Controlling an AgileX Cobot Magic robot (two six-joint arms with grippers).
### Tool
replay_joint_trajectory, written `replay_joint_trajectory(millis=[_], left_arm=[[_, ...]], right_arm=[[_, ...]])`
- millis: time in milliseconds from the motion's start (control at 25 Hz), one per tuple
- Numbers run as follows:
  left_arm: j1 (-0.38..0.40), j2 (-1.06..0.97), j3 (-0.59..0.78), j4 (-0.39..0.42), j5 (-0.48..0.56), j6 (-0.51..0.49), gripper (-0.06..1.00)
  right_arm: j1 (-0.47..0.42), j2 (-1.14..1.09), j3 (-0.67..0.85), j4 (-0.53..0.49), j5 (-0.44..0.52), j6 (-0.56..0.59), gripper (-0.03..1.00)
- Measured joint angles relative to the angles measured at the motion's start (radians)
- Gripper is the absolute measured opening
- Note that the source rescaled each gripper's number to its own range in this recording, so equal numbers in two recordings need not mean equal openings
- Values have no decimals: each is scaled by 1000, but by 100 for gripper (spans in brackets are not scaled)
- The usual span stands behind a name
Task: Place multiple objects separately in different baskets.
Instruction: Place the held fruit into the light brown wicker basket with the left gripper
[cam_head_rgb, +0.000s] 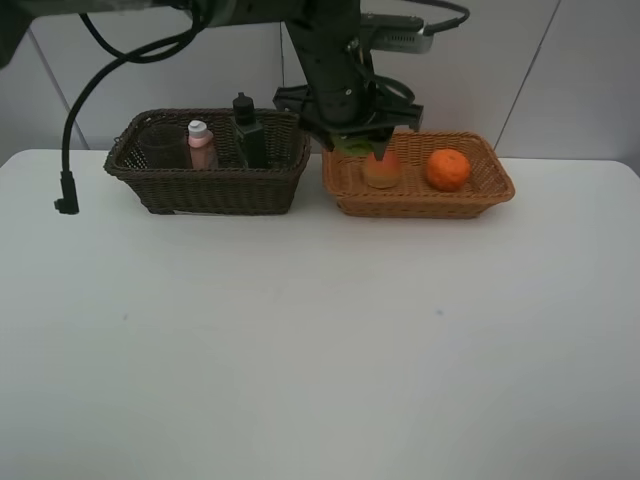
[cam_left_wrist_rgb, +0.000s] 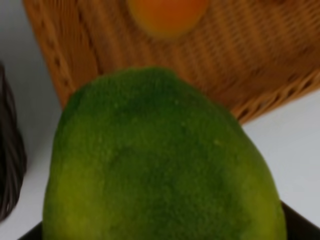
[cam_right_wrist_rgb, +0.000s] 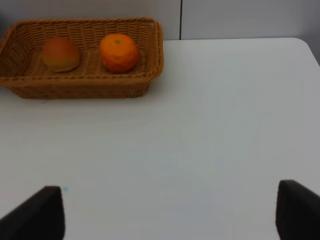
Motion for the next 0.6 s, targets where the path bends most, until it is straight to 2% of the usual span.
replay_joint_trajectory(millis=[280, 600], left_arm=[[-11, 84, -5, 54, -283, 23, 76], [5, 234, 1, 81, -396, 48, 76]], right_arm=[[0, 0, 0, 0, 0, 0, 84], [0, 0, 0, 0, 0, 0, 84]])
